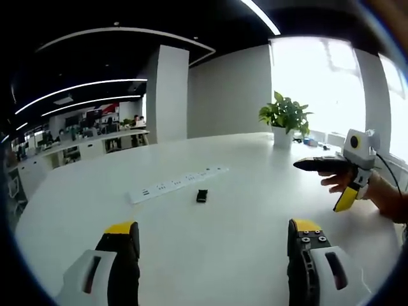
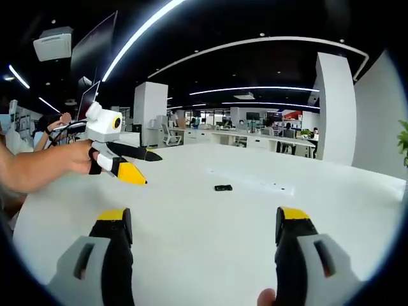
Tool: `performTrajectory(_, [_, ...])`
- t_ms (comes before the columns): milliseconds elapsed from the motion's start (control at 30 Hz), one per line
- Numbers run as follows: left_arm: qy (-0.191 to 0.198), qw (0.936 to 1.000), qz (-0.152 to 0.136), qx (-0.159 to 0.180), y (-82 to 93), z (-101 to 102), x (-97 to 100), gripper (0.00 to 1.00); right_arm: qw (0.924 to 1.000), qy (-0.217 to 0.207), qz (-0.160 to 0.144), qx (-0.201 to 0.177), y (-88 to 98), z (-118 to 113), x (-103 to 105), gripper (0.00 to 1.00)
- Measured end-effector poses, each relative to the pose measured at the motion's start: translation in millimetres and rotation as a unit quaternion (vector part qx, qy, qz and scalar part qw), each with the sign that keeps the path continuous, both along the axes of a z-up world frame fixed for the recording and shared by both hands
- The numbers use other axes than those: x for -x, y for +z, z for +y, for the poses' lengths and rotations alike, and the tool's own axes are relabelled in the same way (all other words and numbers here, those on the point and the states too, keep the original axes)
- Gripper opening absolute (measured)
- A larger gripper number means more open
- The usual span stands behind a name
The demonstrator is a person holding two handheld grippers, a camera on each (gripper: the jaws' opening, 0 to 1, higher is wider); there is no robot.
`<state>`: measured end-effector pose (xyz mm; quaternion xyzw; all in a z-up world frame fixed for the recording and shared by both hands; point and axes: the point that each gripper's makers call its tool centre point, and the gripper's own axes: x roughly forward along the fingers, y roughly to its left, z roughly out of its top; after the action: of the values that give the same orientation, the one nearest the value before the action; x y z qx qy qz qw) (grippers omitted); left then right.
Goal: Snap the two parts of the plastic buckle together until the buckle closes and remains connected.
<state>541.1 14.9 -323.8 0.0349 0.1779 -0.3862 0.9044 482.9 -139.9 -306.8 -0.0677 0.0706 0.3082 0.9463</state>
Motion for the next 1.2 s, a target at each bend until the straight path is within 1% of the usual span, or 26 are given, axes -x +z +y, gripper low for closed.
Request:
performTrajectory(233, [0.001,1.0000,-0.002,0.007,0.7,4.2,7.3,0.98,0.9999,0.000,0.008,0.011,-7.5,2.3,0.4,0.94])
performTrajectory(367, [0.007,0.9999,0.001,0.009,-2.4,9.7,11.8,0.98,0.9999,0.000,0.008,0.007,-7.4,3.0,0.5,0.94])
performTrajectory(733, [0.010,0.9999,0.001,0.008,-6.3,20.6,28.1,0.97,0.9997,-0.011,0.013,0.016,-11.4,-0.2,-0.3,0.93])
performTrajectory(900, [0.007,0.9999,0.006,0.011,-10.6,23.6,39.7,0.97,0.9998,-0.011,0.017,0.008,-12.0,1.8,1.1,0.93])
performTrajectory(967, [0.004,0.9999,0.004,0.010,-9.1,24.6,47.5,0.97,0.9997,-0.012,0.016,0.011,-11.8,2.0,1.6,0.94])
performTrajectory(1133, [0.001,1.0000,0.002,0.010,-5.2,29.1,59.7,0.97,0.9996,-0.021,0.012,0.012,-8.8,-0.3,-0.1,0.94])
performTrajectory(1200, [-0.001,0.9999,0.002,0.016,-3.2,29.3,65.1,0.98,0.9996,-0.023,0.012,0.015,-8.6,-0.9,-0.5,0.95])
